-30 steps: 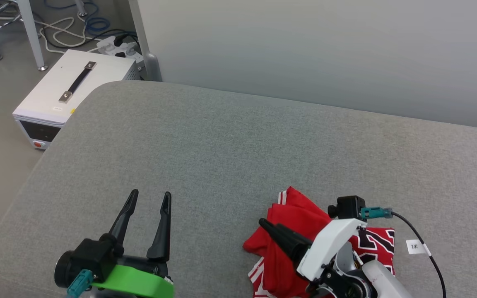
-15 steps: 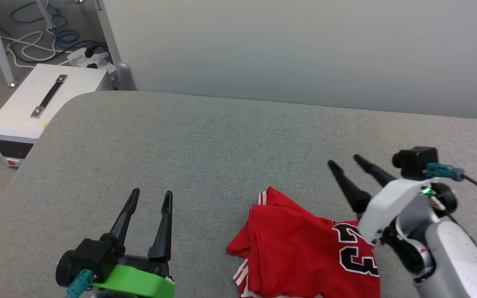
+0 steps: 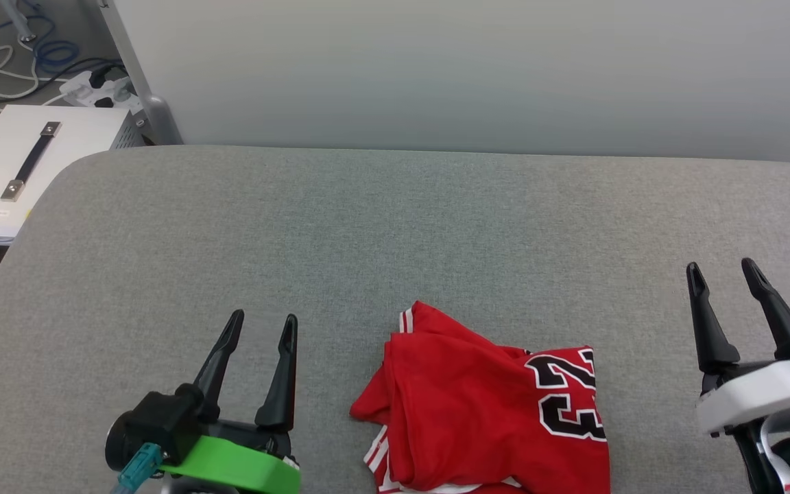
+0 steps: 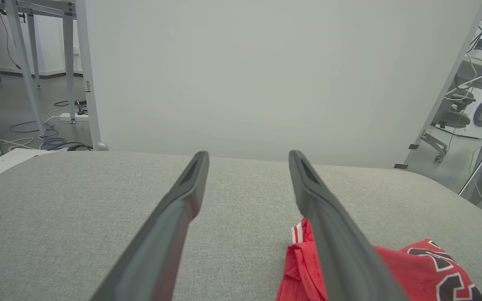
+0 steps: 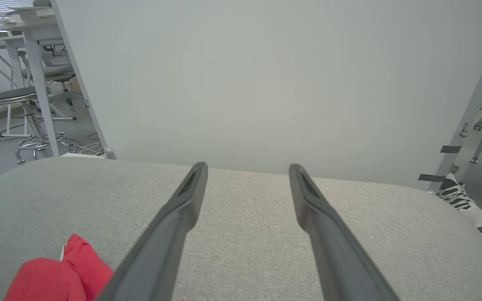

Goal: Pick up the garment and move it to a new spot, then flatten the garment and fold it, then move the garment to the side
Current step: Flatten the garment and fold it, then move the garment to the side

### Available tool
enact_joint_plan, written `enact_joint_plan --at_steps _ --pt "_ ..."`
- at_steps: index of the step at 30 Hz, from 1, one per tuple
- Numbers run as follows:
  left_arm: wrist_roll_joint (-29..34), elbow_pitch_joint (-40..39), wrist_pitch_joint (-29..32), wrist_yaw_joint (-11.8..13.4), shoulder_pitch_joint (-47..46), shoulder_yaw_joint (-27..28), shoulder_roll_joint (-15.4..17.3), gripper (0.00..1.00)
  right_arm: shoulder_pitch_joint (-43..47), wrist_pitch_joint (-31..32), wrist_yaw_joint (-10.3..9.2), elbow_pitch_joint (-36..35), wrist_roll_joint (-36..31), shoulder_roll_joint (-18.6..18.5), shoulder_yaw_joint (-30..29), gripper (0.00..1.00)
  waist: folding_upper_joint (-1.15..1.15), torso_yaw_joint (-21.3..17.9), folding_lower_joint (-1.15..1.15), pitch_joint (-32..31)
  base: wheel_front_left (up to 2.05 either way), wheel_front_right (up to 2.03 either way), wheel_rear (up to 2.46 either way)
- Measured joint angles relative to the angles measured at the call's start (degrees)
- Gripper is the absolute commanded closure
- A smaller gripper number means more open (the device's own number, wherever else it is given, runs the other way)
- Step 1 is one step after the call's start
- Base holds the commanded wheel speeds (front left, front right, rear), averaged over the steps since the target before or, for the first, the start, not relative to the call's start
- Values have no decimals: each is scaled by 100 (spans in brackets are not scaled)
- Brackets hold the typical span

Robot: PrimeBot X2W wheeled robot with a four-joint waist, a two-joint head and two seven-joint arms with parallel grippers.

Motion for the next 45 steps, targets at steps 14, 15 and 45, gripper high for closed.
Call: enact_joint_plan --at_steps 14,15,45 --pt "-103 183 0 0 0 -47 -11 0 694 -688 0 -47 -80 625 -171 0 0 -79 0 59 0 0 0" --pt "-115 189 0 0 0 -52 -11 0 693 -689 0 -34 -81 625 -167 0 0 -74 0 52 0 0 0" --pt "-129 176 0 0 -422 -320 13 0 205 5859 0 -597 547 703 -55 0 0 300 0 642 0 0 0"
